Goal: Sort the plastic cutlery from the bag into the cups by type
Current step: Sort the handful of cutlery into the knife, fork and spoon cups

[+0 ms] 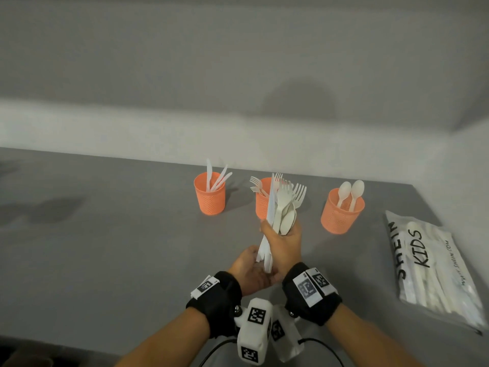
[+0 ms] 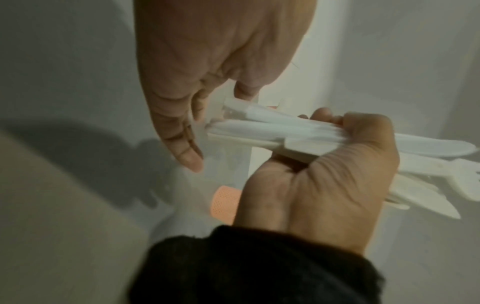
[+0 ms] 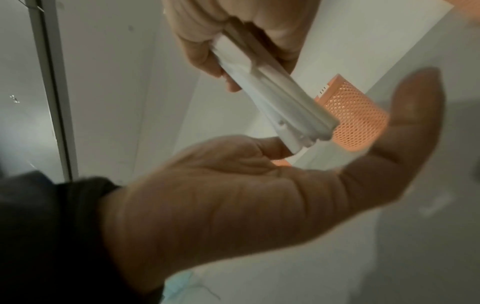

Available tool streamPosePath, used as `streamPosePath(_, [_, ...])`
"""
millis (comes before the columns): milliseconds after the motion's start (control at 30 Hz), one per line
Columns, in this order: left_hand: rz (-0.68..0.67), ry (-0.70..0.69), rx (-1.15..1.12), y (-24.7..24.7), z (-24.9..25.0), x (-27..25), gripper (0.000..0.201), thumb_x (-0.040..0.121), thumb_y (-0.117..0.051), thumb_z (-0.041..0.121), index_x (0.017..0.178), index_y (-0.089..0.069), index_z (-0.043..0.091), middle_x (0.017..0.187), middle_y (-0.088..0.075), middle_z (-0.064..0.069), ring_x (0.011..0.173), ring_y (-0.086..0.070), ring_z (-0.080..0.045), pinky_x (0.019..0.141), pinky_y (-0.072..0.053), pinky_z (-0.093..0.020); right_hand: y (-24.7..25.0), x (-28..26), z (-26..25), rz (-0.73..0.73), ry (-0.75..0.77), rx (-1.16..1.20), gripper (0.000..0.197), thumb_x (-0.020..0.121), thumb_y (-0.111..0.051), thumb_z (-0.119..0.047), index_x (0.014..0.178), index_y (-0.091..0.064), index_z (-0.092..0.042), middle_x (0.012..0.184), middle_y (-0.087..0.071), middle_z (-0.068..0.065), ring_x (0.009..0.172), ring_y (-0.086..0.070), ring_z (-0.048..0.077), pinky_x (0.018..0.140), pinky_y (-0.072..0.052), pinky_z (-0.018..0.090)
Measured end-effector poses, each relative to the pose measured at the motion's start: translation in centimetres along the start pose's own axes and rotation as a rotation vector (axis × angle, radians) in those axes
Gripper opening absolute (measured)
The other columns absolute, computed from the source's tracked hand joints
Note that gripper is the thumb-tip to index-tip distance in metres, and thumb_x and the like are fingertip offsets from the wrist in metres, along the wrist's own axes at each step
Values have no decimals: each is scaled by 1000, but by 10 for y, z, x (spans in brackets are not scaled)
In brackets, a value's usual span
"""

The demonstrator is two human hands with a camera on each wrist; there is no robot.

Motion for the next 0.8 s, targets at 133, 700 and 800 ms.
streamPosePath(133, [-53,-33,62,-11,6,-5,38,100,-29,32,87,-60,15,59,-67,1,52,-64,-10,55,-49,-22,1,-3,4,7,-25,3,32,78,-67,4,107,-56,-4,90,-66,6,75,-64,7,63,-53,11])
streamPosePath(700, [-82,14,-93,-12,8,-8,42,99,-27,35,94,-57,7,74,-59,-7,63,-58,-17,43,-51,-19,9,8,12,-115,-298,-62,22,74,-70,1,92,-59,-5,80,-63,7,72,-62,21,62,-53,27])
streamPosePath(800, [-96,13,-172,-8,13,-13,48,101,-24,30,98,-56,-6,88,-59,-17,81,-58,-25,54,-57,-35,8,6,13,-76,-271,-49,33,73,-72,0,102,-58,0,89,-64,9,76,-63,16,66,-53,25])
Point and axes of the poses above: each hand's wrist, its own x-axis towards the middle knuckle, its own y-axis out of the back of the hand, z = x × y, the point moved 4 cm from there along x, towards the middle knuckle
